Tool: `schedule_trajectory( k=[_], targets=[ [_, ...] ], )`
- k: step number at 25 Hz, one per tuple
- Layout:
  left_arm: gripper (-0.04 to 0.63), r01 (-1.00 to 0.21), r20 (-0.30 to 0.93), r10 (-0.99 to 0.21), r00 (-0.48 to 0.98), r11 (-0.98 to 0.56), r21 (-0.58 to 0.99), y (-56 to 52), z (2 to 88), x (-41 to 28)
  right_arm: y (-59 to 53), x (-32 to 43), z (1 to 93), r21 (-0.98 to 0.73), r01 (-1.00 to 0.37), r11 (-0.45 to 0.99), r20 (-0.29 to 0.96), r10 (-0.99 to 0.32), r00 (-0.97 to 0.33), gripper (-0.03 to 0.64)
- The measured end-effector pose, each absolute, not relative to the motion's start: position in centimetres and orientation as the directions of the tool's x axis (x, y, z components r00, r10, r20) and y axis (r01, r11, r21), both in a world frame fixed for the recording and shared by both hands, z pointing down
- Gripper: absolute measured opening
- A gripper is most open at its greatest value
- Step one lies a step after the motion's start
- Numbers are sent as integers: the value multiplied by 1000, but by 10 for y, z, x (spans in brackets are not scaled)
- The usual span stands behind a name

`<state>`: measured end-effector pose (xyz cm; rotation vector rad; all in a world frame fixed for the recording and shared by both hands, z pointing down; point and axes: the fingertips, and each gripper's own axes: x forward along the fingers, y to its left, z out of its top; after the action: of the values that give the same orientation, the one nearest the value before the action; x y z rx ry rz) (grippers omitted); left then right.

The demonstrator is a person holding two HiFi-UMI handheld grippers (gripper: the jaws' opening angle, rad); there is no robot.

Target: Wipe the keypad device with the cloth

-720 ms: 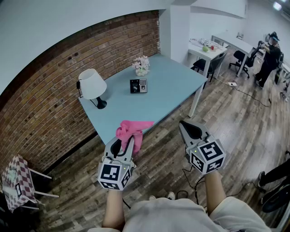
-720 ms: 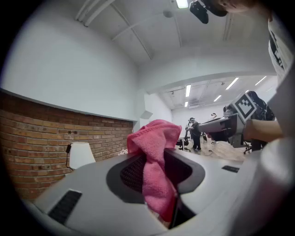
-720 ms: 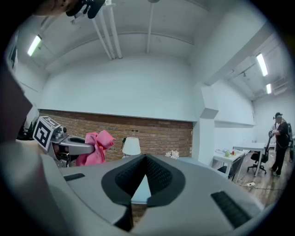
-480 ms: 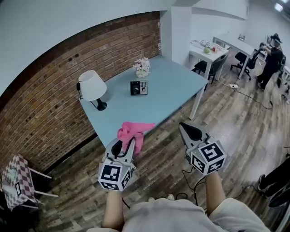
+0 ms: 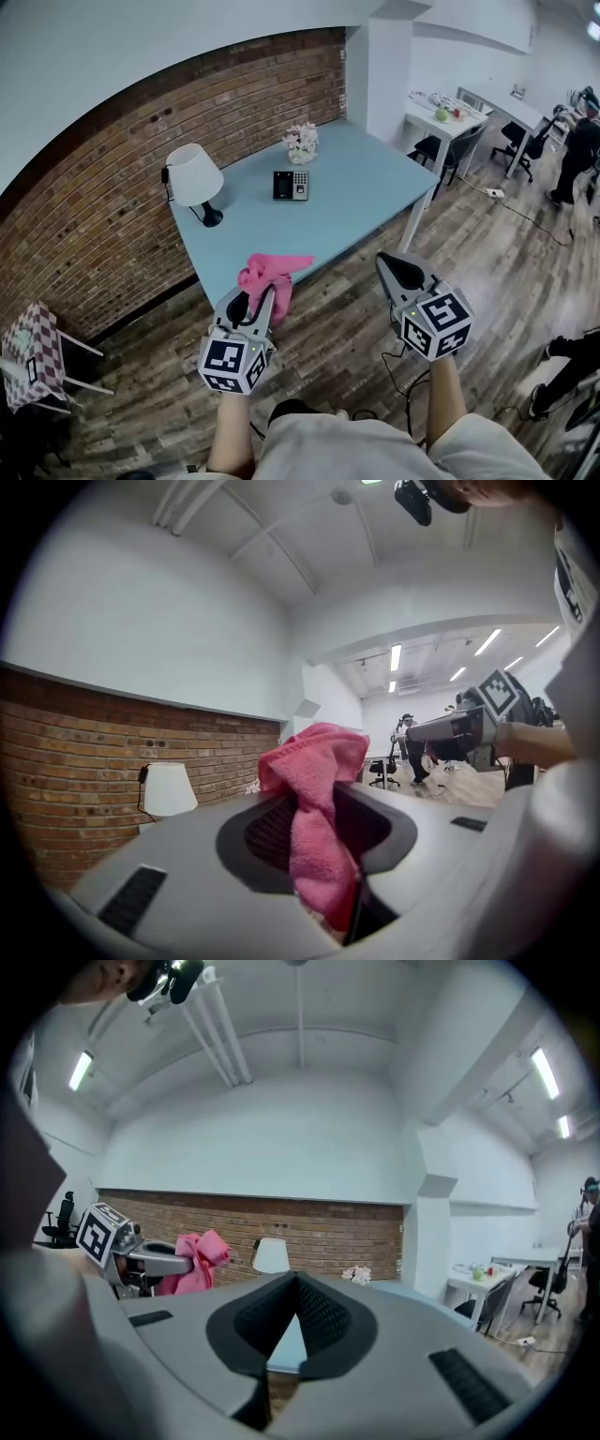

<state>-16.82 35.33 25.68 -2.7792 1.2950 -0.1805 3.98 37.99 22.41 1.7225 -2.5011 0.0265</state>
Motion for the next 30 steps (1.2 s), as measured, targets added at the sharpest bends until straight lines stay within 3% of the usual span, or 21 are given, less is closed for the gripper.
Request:
schedule_trajectory(
  k=[12,30],
  targets=[
    [147,-762,93,-772,629,-636,-125,308,265,-141,334,65,240,-45,-917,396,110,-911,-398,18],
    [147,-735,101,-746,658,-665,-131,84,260,-118,119,60,242,-42,-898,438,96,-893,-440,20]
  ],
)
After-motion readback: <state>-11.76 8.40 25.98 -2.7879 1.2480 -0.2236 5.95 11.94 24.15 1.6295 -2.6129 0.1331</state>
